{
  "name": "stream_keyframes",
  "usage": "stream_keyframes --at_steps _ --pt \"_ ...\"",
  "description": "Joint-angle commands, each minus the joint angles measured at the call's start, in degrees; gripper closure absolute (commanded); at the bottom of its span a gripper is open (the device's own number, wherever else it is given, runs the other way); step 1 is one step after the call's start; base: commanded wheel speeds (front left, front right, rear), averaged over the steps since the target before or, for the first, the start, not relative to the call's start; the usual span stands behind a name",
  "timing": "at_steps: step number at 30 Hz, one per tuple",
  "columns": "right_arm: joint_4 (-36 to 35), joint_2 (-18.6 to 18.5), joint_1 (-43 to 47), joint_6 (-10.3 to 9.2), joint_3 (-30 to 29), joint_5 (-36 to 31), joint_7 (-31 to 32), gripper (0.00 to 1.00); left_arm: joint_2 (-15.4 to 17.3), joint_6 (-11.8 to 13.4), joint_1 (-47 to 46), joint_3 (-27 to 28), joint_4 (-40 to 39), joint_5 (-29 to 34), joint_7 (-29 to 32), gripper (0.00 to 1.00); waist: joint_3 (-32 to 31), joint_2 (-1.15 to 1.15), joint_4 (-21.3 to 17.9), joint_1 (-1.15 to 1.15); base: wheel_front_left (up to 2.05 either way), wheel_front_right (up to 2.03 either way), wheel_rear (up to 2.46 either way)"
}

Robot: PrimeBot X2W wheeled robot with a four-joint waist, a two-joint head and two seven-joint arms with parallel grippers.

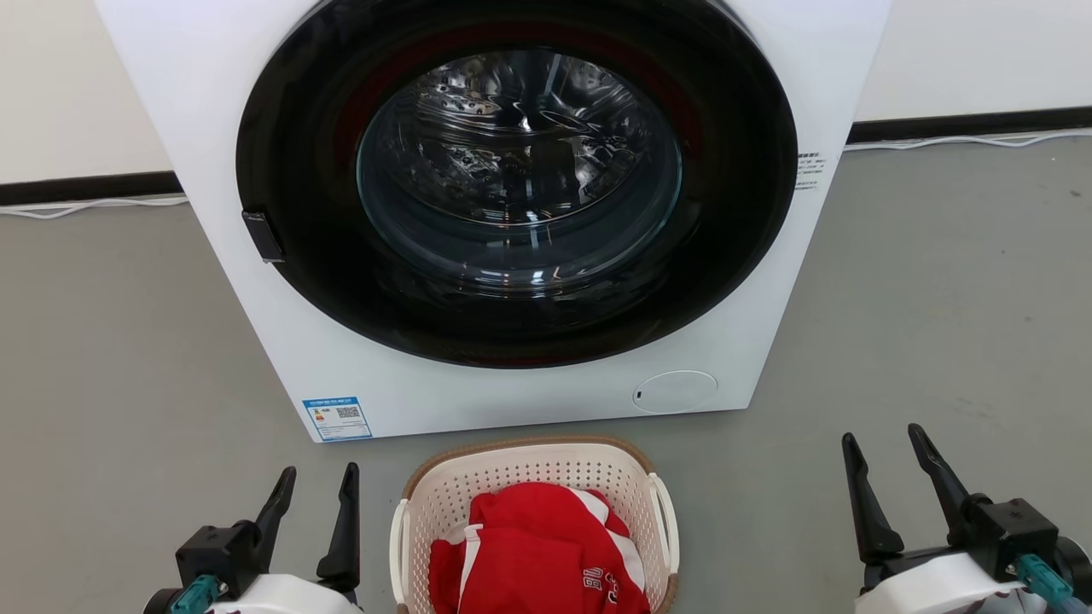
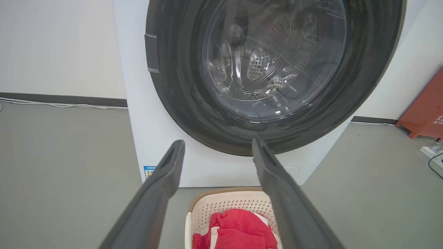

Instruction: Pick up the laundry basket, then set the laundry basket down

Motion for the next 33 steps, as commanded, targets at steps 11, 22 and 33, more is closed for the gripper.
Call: stream_keyframes --at_steps 11,22,33 --pt "-1.0 -0.9 -0.5 0.4 1.4 -0.7 -0.8 0.0 0.8 -0.4 -0.9 1.2 -0.7 0.6 -0.8 0.0 -0.3 0.0 0.2 0.0 0.0 0.0 0.0" --pt "-1.3 -0.9 -1.0 0.4 1.9 -0.3 -0.8 0.0 0.9 -0.4 -1.3 0.8 -0.9 0.3 -0.8 0.0 1.0 0.0 0.5 0.0 0.0 0.0 0.0" --pt "-0.4 -1.2 -6.1 0.4 2.7 0.0 -0.8 0.0 1.6 -0.4 -5.5 -0.1 0.0 0.3 -0.8 0.0 7.7 0.0 0.4 0.0 0.0 0.0 0.0"
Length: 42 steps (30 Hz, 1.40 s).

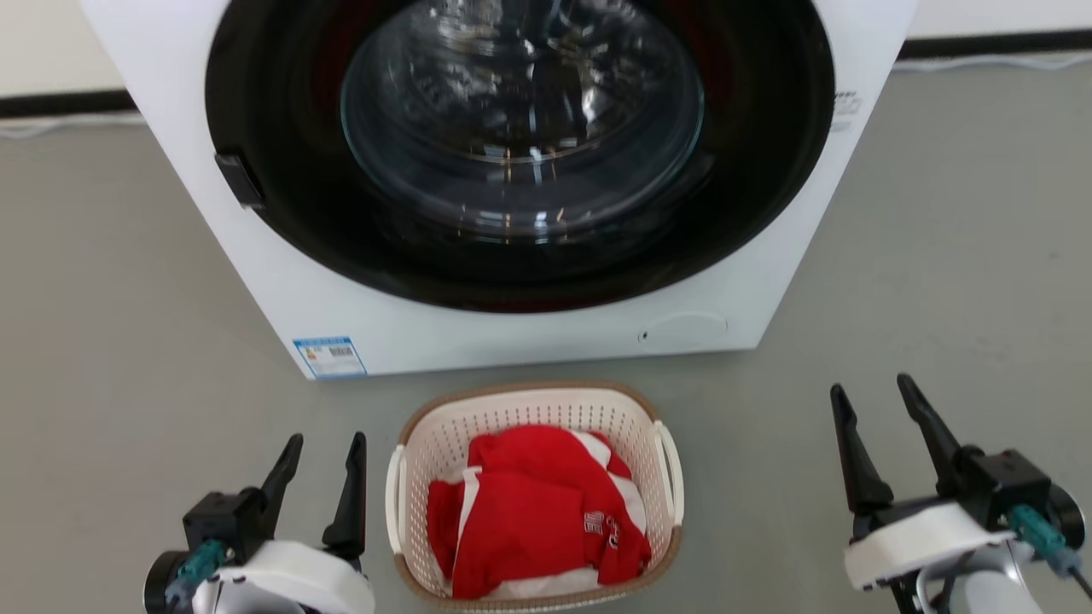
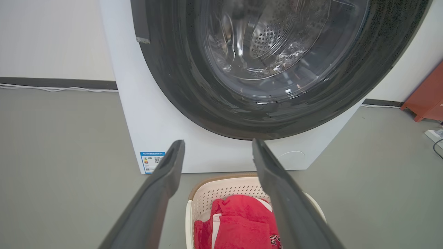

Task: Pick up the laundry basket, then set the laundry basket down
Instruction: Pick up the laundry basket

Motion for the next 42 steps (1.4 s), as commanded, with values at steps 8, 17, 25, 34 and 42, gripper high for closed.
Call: stream_keyframes --at_steps 8,17,25,34,42 --pt "7.3 -0.4 -8.4 0.36 2.4 1.2 -0.8 0.0 0.8 -0.3 -9.0 1.4 8.1 -0.3 -0.5 0.0 7.7 0.0 0.0 0.0 0.0 0.0 0.0" --pt "25.2 -0.7 -19.7 0.36 7.1 2.2 -0.8 0.0 1.2 -0.3 -20.5 -1.6 24.3 -1.8 0.3 0.0 14.9 0.0 0.5 0.0 0.0 0.0 0.0" --pt "37.1 -0.3 -28.9 0.36 12.6 5.3 -0.8 0.0 1.4 -0.3 -30.8 -5.4 36.0 -3.7 2.4 0.0 21.7 0.0 1.2 0.0 0.0 0.0 0.0" --pt "40.7 0.5 -33.3 0.36 17.7 8.4 -0.8 0.0 1.3 -0.3 -36.9 -8.7 43.1 -6.8 3.8 0.0 26.6 0.0 1.2 0.0 0.0 0.0 0.0" --pt "40.8 0.6 -35.0 0.36 20.3 10.0 -0.8 0.0 2.1 -0.3 -40.6 -9.3 47.4 -7.4 3.3 0.0 30.2 0.0 0.8 0.0 0.0 0.0 0.0"
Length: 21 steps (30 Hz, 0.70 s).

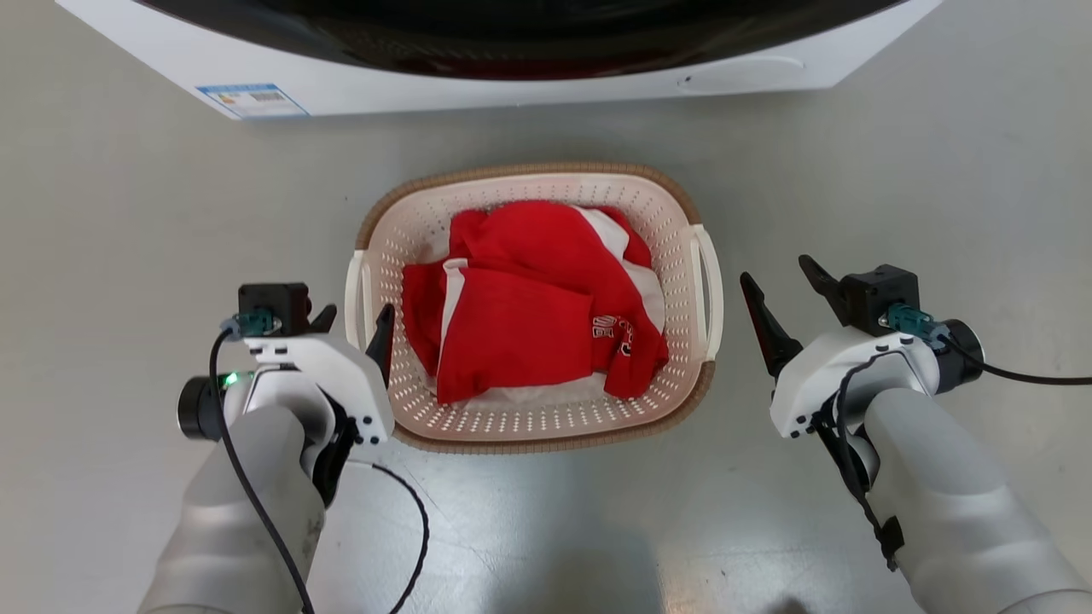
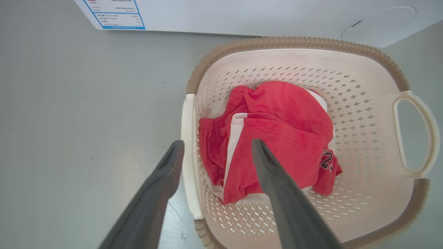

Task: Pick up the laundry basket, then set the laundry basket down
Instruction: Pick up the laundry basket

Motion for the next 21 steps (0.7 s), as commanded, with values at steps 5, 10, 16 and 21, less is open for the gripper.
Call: stream_keyframes --at_steps 5,10,16,21 --pt "-0.1 0.2 -0.7 0.34 2.4 1.4 -0.8 0.0 1.8 -0.3 -3.0 0.1 1.6 -0.5 -0.7 0.0 3.3 0.0 -0.1 0.0 0.0 0.0 0.0" --pt "0.1 0.4 -2.2 0.34 3.1 2.2 -0.8 0.0 2.3 0.0 -5.1 -0.4 3.6 -0.4 -0.7 0.0 5.5 0.0 0.0 0.0 0.0 0.0 0.0" --pt "1.1 0.8 -3.6 0.34 4.1 2.8 -0.8 0.0 2.3 0.1 -7.1 -1.2 4.9 -0.2 -0.9 0.0 7.3 0.0 0.2 0.0 0.0 0.0 0.0" --pt "1.9 1.3 -4.7 0.34 4.7 3.3 -0.8 0.0 2.1 0.2 -8.6 -1.9 5.6 -0.2 -1.0 0.0 8.6 0.0 0.5 0.0 0.0 0.0 0.0"
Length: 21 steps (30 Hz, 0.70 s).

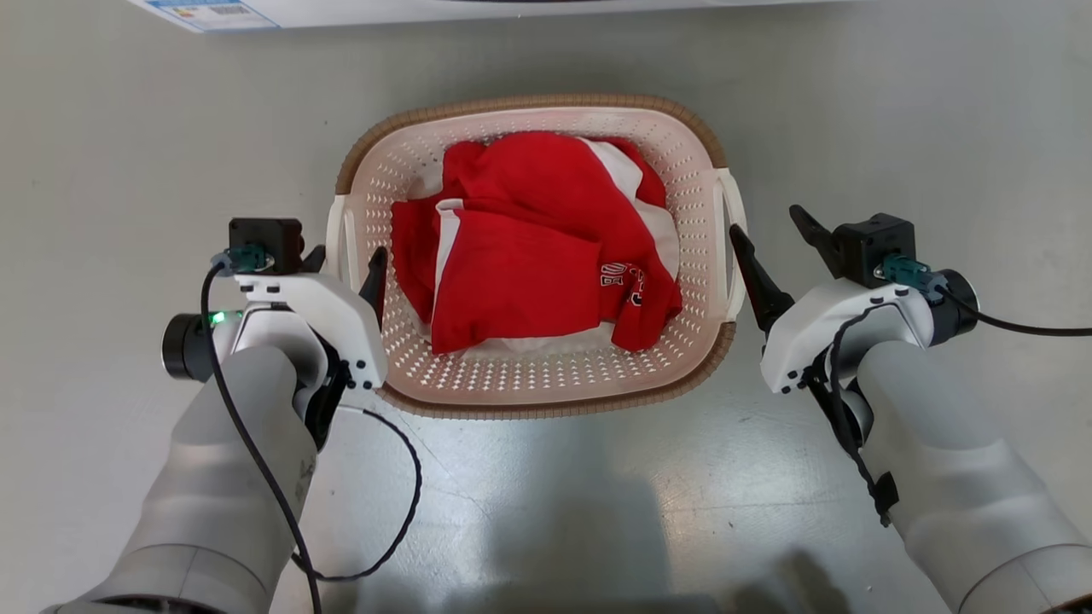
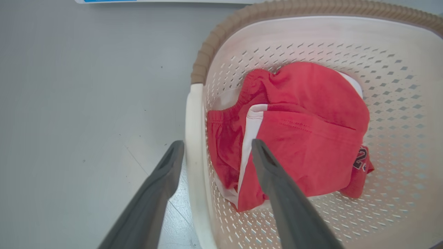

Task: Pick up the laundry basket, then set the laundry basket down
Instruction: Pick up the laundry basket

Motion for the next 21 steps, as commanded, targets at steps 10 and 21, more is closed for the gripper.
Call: stream_keyframes --at_steps 10,21 --pt "1.7 1.3 0.1 0.34 2.0 1.6 -0.8 0.0 1.2 0.1 -1.9 -0.3 0.7 0.0 -0.7 0.0 2.1 0.0 0.8 0.0 0.0 0.0 0.0" --pt "6.3 2.1 -3.3 0.34 3.5 4.0 -0.8 0.0 1.5 0.2 -3.3 -1.1 1.4 -0.5 0.4 0.0 3.9 0.0 0.8 0.0 0.0 0.0 0.0"
